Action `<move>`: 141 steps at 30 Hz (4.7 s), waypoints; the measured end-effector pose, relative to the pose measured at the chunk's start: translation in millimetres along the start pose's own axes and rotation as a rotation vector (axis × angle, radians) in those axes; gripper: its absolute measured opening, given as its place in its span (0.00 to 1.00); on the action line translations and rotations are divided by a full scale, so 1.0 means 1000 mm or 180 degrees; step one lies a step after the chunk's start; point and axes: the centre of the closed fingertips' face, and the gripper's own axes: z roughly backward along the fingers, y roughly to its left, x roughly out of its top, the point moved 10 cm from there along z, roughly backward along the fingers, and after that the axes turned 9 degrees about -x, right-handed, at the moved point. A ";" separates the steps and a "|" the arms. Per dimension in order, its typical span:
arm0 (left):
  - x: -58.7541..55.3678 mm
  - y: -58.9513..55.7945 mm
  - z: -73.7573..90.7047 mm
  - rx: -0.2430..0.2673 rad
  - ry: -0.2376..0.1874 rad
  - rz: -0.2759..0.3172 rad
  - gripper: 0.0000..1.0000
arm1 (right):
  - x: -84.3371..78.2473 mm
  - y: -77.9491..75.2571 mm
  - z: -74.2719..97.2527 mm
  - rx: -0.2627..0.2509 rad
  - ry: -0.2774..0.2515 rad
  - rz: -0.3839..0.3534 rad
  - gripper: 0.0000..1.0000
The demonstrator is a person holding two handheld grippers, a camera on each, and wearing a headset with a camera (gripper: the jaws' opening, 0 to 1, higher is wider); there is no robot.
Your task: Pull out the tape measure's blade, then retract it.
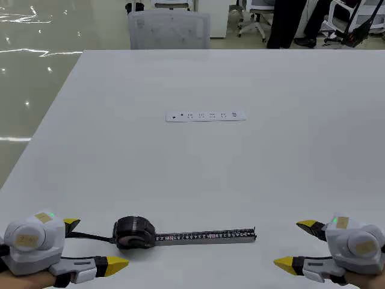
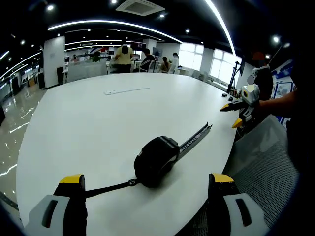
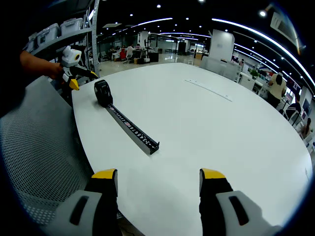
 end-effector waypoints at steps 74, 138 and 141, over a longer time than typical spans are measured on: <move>0.001 -0.015 0.022 0.0130 -0.0076 -0.0053 1.00 | -0.005 0.006 0.033 0.0012 -0.0128 -0.0153 0.97; 0.029 -0.050 -0.079 0.1183 -0.0231 0.0252 1.00 | 0.066 0.011 -0.110 0.1483 0.0791 0.1758 0.44; 0.029 -0.050 -0.079 0.1181 -0.0220 0.0240 1.00 | 0.062 0.012 -0.112 0.1528 0.0834 0.1785 0.36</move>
